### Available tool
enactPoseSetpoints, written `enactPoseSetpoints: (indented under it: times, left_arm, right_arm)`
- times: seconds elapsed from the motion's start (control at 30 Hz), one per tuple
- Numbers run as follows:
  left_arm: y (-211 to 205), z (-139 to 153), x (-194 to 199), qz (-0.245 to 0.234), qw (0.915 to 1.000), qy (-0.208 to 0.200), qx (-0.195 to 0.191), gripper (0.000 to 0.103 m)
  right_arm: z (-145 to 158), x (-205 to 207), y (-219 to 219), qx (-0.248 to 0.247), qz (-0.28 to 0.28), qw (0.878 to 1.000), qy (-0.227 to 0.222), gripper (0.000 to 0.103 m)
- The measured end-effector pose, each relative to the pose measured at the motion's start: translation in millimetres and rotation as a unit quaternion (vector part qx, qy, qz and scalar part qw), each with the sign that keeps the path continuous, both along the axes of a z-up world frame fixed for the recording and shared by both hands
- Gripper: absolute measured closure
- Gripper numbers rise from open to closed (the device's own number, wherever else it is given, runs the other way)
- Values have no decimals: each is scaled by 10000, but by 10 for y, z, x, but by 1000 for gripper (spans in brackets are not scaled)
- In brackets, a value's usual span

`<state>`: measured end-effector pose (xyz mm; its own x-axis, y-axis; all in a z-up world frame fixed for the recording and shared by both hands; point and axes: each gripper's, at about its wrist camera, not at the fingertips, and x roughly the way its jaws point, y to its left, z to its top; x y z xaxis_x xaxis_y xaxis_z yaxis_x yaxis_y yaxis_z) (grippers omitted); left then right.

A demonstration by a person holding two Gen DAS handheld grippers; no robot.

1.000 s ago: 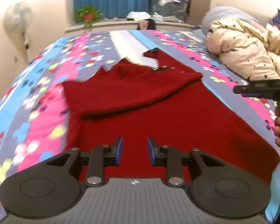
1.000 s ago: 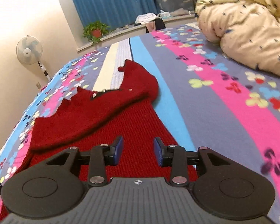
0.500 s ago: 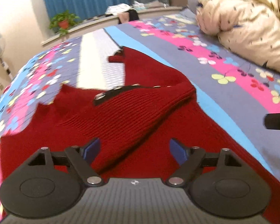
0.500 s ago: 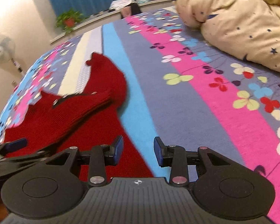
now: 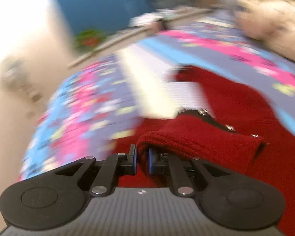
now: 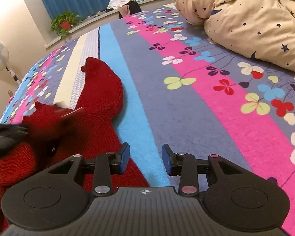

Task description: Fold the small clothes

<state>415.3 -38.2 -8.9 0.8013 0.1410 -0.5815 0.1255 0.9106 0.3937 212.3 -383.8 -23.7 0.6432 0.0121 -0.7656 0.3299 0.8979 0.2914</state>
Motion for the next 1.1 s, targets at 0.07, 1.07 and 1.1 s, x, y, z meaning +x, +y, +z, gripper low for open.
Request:
enactPoseSetpoints:
  times: [0.07, 1.07, 1.1]
  left_arm:
    - [705, 176, 12, 779, 9969, -39, 55, 91]
    - [372, -1355, -1472, 1052, 9757, -726, -1777, 37]
    - [363, -1375, -1455, 1006, 9760, -730, -1790, 36]
  right_arm:
    - [-3, -2, -8, 26, -14, 10000, 21, 65]
    - [-268, 551, -182, 651, -130, 9948, -771, 65]
    - [-336, 660, -229, 770, -198, 9936, -798, 65]
